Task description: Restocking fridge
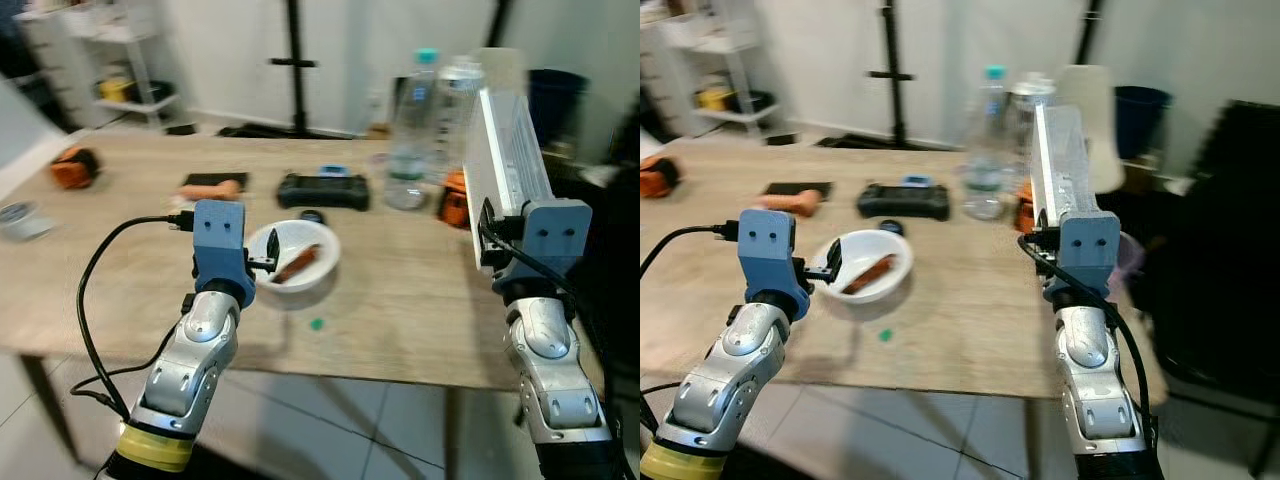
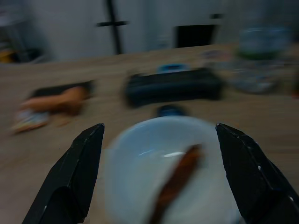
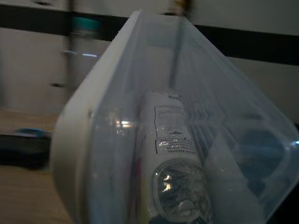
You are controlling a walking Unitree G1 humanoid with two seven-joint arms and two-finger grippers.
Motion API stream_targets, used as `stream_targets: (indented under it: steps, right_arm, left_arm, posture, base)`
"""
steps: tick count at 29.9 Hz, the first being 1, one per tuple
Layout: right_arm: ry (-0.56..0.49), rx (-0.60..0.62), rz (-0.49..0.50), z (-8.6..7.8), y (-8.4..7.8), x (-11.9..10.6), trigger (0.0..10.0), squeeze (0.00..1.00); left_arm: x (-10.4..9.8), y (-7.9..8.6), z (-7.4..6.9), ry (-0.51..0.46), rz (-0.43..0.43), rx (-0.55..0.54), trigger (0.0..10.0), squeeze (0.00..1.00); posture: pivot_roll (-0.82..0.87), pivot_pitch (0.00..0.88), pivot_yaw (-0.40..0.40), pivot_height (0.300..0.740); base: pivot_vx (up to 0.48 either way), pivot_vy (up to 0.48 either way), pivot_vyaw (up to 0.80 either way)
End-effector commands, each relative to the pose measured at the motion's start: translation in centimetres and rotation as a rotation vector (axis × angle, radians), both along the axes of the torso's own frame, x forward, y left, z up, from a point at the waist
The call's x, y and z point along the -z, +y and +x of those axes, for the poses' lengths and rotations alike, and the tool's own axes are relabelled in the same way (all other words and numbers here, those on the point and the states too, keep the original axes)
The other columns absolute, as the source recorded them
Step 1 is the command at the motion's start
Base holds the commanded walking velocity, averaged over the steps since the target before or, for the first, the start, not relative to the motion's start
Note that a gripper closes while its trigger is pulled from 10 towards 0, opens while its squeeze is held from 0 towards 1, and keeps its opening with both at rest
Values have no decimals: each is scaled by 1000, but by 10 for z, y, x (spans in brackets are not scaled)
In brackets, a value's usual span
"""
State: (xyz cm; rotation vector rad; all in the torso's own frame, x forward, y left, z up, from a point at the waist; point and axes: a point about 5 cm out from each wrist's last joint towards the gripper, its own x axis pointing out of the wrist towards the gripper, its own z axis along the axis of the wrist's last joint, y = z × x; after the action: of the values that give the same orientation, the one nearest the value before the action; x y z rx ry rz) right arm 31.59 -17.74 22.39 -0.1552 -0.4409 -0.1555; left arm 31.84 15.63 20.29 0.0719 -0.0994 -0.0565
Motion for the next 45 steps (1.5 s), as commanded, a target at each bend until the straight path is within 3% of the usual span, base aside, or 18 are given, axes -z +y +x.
stream_targets:
  steps: [1, 36, 45]
  right_arm:
    - [-26, 22, 2, -1, -6, -4, 10000, 0]
    - [-2, 50, -3, 1, -14, 3, 10000, 0]
    - [46, 79, -10, 1, -21, 18, 10000, 0]
  left_arm:
    - [4, -4, 0, 12, -2, 8, 10000, 0]
    - [4, -7, 2, 8, 0, 18, 10000, 0]
    - [5, -8, 2, 8, -3, 21, 10000, 0]
  posture:
    - [-66, 83, 23, 740]
    - [-64, 87, 26, 740]
    - [-66, 87, 24, 740]
  base:
    - [0, 0, -800]
    - [0, 0, -800]
    - [0, 0, -800]
